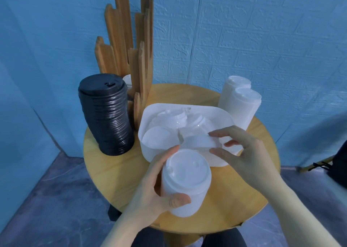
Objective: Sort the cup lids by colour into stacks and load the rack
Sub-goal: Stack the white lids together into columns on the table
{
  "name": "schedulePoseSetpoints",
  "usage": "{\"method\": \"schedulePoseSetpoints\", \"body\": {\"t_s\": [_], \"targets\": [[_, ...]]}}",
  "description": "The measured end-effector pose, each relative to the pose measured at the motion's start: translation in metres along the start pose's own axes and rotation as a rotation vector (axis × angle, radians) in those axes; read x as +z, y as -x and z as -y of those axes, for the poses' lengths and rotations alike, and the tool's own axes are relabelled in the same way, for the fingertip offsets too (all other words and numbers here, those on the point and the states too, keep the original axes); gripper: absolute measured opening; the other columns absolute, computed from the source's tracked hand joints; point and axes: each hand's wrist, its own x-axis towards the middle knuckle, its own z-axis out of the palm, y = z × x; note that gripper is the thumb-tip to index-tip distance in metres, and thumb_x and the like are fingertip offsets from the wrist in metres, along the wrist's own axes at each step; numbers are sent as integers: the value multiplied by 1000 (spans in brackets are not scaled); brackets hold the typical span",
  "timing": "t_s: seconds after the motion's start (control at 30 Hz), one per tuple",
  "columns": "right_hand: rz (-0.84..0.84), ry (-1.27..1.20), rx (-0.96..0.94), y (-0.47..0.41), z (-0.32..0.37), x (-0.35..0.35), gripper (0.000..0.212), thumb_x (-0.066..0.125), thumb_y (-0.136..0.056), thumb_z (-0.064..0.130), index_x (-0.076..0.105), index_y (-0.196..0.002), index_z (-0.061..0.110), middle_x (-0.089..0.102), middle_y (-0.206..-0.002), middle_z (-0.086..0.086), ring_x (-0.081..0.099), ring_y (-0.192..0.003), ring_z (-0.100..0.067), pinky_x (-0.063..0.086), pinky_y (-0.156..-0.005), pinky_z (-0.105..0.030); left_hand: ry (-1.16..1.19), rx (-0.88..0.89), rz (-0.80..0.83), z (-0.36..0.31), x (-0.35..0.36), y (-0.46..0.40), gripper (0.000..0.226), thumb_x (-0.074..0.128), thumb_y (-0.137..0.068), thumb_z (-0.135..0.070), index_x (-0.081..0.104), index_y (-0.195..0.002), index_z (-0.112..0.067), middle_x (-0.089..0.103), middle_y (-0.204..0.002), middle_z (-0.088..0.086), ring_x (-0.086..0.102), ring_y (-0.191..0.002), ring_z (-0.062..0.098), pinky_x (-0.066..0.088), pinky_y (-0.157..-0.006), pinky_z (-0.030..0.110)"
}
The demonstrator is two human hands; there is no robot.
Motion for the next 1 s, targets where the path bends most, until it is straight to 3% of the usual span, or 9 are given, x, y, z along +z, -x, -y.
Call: {"method": "schedulePoseSetpoints", "body": {"t_s": [0.17, 0.33, 0.5, 0.6, 0.73, 0.87, 1.0], "targets": [[20, 63, -4, 6, -12, -7, 46, 77, -79, 16, 60, -106, 50, 58, -106, 25, 54, -93, -2, 41, -77, -9, 29, -15, 5, 0, 1, 0, 92, 88, -46, -69, 47, -129, -65, 52, -139, -26, 47, -132, -2, 42, -100, 13], [-34, 57, -38, 0, -7, -2, 46, 82, -73, 16, 58, -96, 47, 58, -99, 22, 51, -93, 4, 38, -77, -6, 34, -21, 9, 2, 0, 1, 96, 89, -45, -67, 46, -131, -63, 53, -141, -21, 47, -134, 4, 42, -108, 33], [-34, 14, -57, -13, 4, 3, 42, 86, -67, 19, 58, -88, 41, 57, -91, 19, 49, -90, 7, 36, -75, -5, 38, -9, 14, 1, 0, 1, 95, 89, -46, -68, 47, -131, -62, 52, -142, -20, 46, -135, 4, 41, -109, 30], [-73, -46, -180, -13, 9, 4, 40, 85, -69, 16, 59, -90, 37, 56, -93, 18, 51, -91, 2, 37, -78, -7, 37, -12, 19, 1, -1, 1, 96, 88, -47, -69, 44, -132, -64, 51, -143, -20, 45, -136, 4, 40, -111, 33], [-27, -71, -325, -3, 16, -3, 29, 78, -71, 21, 62, -92, 33, 59, -101, 8, 57, -103, -6, 37, -89, -9, 68, -21, 35, -2, -1, 1, 107, 87, -51, -65, 25, -138, -71, 48, -139, -30, 44, -133, -5, 41, -103, 13], [123, -88, -366, 12, 13, -6, 24, 76, -79, 27, 62, -98, 33, 58, -114, 7, 56, -119, -16, 42, -98, -21, 97, -18, 75, -5, 1, 0, 124, 86, -58, -61, 0, -147, -60, 39, -142, -41, 40, -133, -11, 40, -98, 8], [207, -67, -348, 26, 9, -6, 24, 68, -82, 20, 61, -100, 34, 55, -128, 11, 54, -123, -17, 45, -99, -28, 74, 1, 72, -5, 1, 1, 114, 84, -60, -61, 7, -143, -71, 35, -145, -42, 36, -135, -13, 38, -99, 7]]}}
